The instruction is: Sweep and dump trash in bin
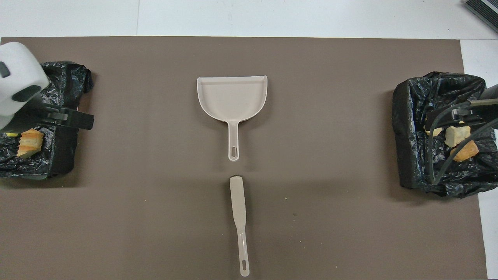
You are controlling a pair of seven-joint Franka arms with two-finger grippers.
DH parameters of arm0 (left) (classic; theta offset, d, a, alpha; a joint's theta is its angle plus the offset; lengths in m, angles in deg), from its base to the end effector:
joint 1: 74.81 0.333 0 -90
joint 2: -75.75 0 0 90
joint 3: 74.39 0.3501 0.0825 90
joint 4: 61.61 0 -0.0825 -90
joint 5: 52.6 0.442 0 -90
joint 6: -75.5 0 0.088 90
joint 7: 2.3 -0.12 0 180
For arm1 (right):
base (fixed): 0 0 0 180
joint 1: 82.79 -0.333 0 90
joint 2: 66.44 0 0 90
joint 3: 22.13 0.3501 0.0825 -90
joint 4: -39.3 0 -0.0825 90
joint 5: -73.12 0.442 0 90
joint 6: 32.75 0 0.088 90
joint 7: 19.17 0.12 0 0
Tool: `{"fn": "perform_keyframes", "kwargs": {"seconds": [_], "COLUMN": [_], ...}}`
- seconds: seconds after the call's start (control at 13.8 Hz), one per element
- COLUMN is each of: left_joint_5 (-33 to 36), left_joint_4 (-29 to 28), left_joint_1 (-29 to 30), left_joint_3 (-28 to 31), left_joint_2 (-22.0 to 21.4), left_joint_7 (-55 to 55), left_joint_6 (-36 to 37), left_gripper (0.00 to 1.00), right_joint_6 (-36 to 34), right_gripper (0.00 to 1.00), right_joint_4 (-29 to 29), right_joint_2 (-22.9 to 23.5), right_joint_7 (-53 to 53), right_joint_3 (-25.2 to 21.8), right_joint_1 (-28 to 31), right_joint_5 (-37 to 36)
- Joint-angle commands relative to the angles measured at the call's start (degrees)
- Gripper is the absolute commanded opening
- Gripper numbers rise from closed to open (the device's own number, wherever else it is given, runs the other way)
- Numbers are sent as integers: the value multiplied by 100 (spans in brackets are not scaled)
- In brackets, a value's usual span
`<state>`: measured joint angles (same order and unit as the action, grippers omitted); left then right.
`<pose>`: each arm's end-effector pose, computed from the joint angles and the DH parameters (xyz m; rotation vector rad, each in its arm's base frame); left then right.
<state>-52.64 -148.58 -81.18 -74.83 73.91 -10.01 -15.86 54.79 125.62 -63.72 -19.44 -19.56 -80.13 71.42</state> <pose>0.6008 -0.0719 0.6956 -3.1114 0.3964 -0.1707 0.6244 -0.0053 0.6465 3.1139 0.0035 -0.0408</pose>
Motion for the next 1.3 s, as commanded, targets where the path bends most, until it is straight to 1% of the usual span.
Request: {"fn": "perform_keyframes", "kwargs": {"seconds": [0.0, 0.14, 0.36, 0.72, 0.8, 0.94, 1.01, 1.23], "left_joint_5": [-102, -189, -198, -190, -181, -137, -137, -137], "left_joint_4": [662, 577, 225, 180, 111, -205, -241, -233], "left_joint_1": [135, 206, 198, 206, 206, 233, 346, 373], "left_joint_3": [-44, -10, -1, 17, 17, 26, 17, 17], "left_joint_2": [351, 220, -26, -44, -114, -289, -307, -308], "left_joint_7": [-90, -99, -29, 6, -2, 50, 42, 41], "left_joint_6": [635, 725, 708, 734, 751, 629, 559, 532], "left_gripper": [100, 100, 100, 100, 100, 100, 100, 100], "right_joint_6": [-71, -71, -71, -71, -71, -71, -71, -71], "right_gripper": [100, 100, 100, 100, 100, 100, 100, 100], "right_joint_4": [-10, -10, -10, -10, -10, -10, -10, -10], "right_joint_2": [-43, -43, -43, -43, -43, -43, -43, -43], "right_joint_7": [-113, -113, -113, -113, -113, -113, -113, -113], "right_joint_3": [7, 7, 7, 7, 7, 7, 7, 7], "right_joint_1": [50, 50, 50, 50, 50, 50, 50, 50], "right_joint_5": [91, 91, 91, 91, 91, 100, 100, 91]}}
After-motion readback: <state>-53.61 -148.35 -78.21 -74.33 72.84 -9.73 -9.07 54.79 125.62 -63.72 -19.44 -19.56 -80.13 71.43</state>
